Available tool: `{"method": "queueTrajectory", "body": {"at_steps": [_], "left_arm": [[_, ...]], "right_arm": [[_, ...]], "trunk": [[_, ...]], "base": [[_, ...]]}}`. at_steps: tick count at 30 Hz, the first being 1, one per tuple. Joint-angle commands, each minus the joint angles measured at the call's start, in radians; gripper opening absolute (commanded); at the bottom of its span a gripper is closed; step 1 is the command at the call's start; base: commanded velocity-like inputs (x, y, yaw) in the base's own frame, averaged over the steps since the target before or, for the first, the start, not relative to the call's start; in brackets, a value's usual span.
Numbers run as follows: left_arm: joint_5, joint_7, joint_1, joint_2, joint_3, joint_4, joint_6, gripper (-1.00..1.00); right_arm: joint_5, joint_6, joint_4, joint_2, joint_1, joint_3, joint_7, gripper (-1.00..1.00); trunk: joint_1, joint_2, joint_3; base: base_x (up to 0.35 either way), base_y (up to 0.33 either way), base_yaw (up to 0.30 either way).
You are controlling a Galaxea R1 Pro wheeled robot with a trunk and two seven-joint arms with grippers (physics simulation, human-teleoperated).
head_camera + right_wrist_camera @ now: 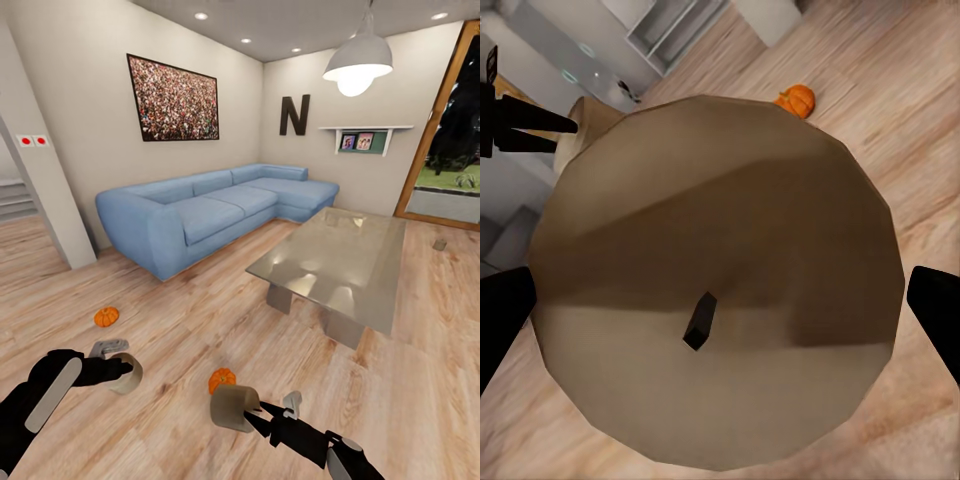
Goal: Place each of the two pumpkins and all three candles from the living room inside a cabinet in the living room (use any cabinet), then make sure every cabinet is closed, and position the cauldron so it is next to a table in the living room.
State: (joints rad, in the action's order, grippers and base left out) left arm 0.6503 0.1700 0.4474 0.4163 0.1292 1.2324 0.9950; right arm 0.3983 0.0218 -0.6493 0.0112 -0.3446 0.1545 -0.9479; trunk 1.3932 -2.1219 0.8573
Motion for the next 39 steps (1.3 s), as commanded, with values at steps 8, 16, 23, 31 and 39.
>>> {"method": "queueTrajectory", "body": {"at_steps": [8, 16, 23, 31, 39], "left_arm": [[0.011, 0.013, 0.001, 0.000, 0.004, 0.000, 0.002, -1.00], [0.011, 0.013, 0.001, -0.001, 0.004, -0.001, 0.002, -1.00], [0.011, 0.013, 0.001, -0.001, 0.000, 0.000, 0.002, -1.00], [0.011, 0.013, 0.001, -0.001, 0.001, -0.001, 0.002, -1.00], [0.009, 0.013, 0.001, -0.016, 0.001, -0.001, 0.002, -1.00]], "right_arm": [[0.007, 0.001, 0.000, 0.001, -0.001, 0.005, 0.000, -1.00], [0.007, 0.000, 0.001, 0.001, -0.001, 0.005, 0.000, -1.00], [0.007, -0.002, 0.000, 0.001, -0.001, 0.005, 0.000, -1.00], [0.007, 0.002, 0.001, 0.002, -0.001, 0.005, -0.001, -1.00], [0.007, 0.003, 0.002, 0.001, -0.001, 0.004, 0.001, -1.00]], "trunk": [[-0.023, 0.042, -0.031], [-0.023, 0.042, -0.043], [-0.027, 0.049, -0.058], [-0.058, 0.105, -0.090], [-0.088, 0.161, -0.119]], "base": [[0.000, 0.000, 0.000], [0.000, 0.000, 0.000], [0.000, 0.000, 0.000], [0.000, 0.000, 0.000], [-0.101, 0.000, -0.118]]}}
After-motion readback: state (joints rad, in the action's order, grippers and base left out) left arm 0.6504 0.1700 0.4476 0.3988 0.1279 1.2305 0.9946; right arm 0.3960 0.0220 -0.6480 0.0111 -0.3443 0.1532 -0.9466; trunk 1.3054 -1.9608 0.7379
